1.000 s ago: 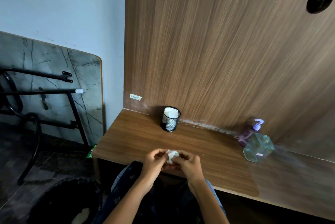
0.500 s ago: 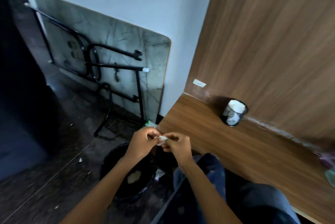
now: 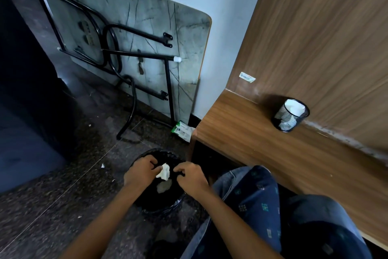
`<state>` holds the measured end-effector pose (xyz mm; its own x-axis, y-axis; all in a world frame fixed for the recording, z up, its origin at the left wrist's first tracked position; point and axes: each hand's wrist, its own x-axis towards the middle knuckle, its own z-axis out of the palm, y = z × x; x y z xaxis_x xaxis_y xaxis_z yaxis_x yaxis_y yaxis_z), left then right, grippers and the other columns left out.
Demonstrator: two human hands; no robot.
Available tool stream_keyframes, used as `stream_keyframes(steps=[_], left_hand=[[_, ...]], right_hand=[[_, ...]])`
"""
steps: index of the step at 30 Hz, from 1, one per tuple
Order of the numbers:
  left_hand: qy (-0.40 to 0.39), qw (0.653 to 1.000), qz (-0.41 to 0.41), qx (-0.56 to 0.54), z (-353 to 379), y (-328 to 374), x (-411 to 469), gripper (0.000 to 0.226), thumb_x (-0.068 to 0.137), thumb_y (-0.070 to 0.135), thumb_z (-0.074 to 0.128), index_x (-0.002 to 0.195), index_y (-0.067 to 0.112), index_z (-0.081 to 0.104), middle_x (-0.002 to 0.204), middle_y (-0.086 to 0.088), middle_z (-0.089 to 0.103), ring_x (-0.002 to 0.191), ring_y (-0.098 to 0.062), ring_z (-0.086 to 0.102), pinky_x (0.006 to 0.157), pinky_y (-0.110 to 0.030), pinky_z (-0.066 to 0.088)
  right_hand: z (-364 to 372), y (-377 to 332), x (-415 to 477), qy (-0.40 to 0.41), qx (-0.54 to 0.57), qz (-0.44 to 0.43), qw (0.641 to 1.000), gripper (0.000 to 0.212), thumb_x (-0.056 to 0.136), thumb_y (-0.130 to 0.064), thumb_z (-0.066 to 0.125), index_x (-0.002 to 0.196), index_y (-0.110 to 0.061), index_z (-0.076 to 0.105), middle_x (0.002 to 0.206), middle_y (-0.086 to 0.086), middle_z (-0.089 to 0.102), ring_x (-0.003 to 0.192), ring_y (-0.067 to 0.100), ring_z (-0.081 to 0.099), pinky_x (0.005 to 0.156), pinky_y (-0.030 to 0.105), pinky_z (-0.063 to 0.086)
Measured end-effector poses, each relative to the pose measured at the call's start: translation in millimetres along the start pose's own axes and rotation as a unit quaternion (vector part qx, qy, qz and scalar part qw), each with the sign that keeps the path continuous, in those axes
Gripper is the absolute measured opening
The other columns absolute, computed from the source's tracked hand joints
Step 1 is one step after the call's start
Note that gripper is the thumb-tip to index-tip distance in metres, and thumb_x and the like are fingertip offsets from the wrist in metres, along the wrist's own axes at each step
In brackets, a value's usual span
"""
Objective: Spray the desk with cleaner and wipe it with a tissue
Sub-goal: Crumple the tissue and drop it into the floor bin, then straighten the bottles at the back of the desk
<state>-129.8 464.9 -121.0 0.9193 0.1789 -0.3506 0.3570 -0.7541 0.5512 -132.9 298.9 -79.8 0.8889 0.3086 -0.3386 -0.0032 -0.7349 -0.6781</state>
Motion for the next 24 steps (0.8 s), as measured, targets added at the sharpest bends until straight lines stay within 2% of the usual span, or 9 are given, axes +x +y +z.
stream_keyframes(steps=[5, 8, 10, 13, 17, 19, 21, 24], left_hand=[[0.014, 1.0, 0.025, -0.001, 0.7, 19.2, -3.6, 0.016, 0.089, 0.026, 0.056, 0.101, 0.02, 0.064, 0.102, -0.005, 0.069, 0.095, -0.025, 0.063, 0.077, -0.036, 0.053], [0.028, 0.997, 0.062, -0.039, -6.6, 49.7, -9.4, 0.012, 0.087, 0.023, 0.057, 0.093, 0.021, 0.066, 0.097, -0.006, 0.071, 0.091, -0.025, 0.064, 0.076, -0.037, 0.053], [0.049, 0.99, 0.098, -0.089, -14.7, 77.2, -12.6, 0.01, 0.084, 0.019, 0.059, 0.086, 0.024, 0.067, 0.093, -0.004, 0.072, 0.088, -0.022, 0.065, 0.077, -0.035, 0.052], [0.045, 0.974, 0.163, -0.148, -22.5, 137.3, -20.2, 0.014, 0.082, 0.017, 0.06, 0.079, 0.029, 0.066, 0.088, 0.002, 0.071, 0.082, -0.017, 0.066, 0.075, -0.03, 0.049], [-0.013, 0.945, 0.248, -0.213, -2.8, 221.2, -30.3, 0.025, 0.081, 0.014, 0.06, 0.067, 0.034, 0.063, 0.083, 0.009, 0.071, 0.076, -0.019, 0.069, 0.076, -0.035, 0.052], [-0.039, 0.932, 0.282, -0.222, 24.1, 264.2, -38.4, 0.028, 0.081, 0.01, 0.058, 0.067, 0.033, 0.063, 0.079, 0.012, 0.07, 0.071, -0.016, 0.069, 0.067, -0.03, 0.051], [-0.067, 0.919, 0.301, -0.246, 56.2, 299.7, -46.5, 0.028, 0.082, 0.005, 0.055, 0.069, 0.028, 0.064, 0.076, 0.012, 0.068, 0.067, -0.014, 0.068, 0.065, -0.025, 0.049], [-0.105, 0.907, 0.308, -0.267, 106.9, 335.3, -54.8, 0.018, 0.085, 0.004, 0.054, 0.079, 0.014, 0.067, 0.077, 0.01, 0.067, 0.058, -0.001, 0.064, 0.057, -0.013, 0.046]], right_hand=[[1.0, 5.3, 4.0, 0.025, 0.034, 0.041, 0.998, 0.027, 0.085, 0.002, 0.048, 0.102, -0.006, 0.068, 0.107, 0.013, 0.068, 0.1, 0.026, 0.062, 0.087, 0.036, 0.052], [-9.5, 0.7, 2.9, 0.08, 0.091, 0.038, 0.992, 0.023, 0.086, -0.002, 0.051, 0.093, -0.009, 0.071, 0.1, 0.008, 0.071, 0.092, 0.02, 0.065, 0.08, 0.027, 0.051], [-28.7, -3.9, -0.5, 0.143, 0.2, 0.044, 0.968, 0.021, 0.084, 0.0, 0.054, 0.086, -0.011, 0.072, 0.089, 0.004, 0.072, 0.082, 0.013, 0.064, 0.074, 0.023, 0.049], [-84.1, 12.3, -14.2, 0.239, 0.33, 0.041, 0.912, 0.031, 0.082, 0.005, 0.052, 0.07, -0.02, 0.066, 0.071, -0.001, 0.068, 0.067, 0.006, 0.062, 0.065, 0.022, 0.05], [-165.9, 65.1, -47.7, 0.343, 0.356, 0.059, 0.867, 0.033, 0.084, 0.008, 0.048, 0.068, -0.018, 0.06, 0.066, 0.002, 0.064, 0.054, 0.001, 0.058, 0.057, 0.018, 0.045], [-202.0, 103.4, -72.0, 0.39, 0.347, 0.084, 0.849, 0.033, 0.085, 0.008, 0.048, 0.067, -0.018, 0.059, 0.065, 0.002, 0.063, 0.053, 0.003, 0.057, 0.053, 0.02, 0.045], [-230.6, 143.7, -97.5, 0.443, 0.333, 0.117, 0.824, 0.033, 0.085, 0.007, 0.049, 0.066, -0.018, 0.06, 0.065, 0.003, 0.063, 0.06, 0.013, 0.059, 0.056, 0.025, 0.046], [-263.3, 200.2, -135.9, 0.511, 0.297, 0.166, 0.789, 0.035, 0.085, 0.006, 0.051, 0.064, -0.021, 0.06, 0.065, 0.002, 0.065, 0.066, 0.019, 0.062, 0.059, 0.03, 0.049]])
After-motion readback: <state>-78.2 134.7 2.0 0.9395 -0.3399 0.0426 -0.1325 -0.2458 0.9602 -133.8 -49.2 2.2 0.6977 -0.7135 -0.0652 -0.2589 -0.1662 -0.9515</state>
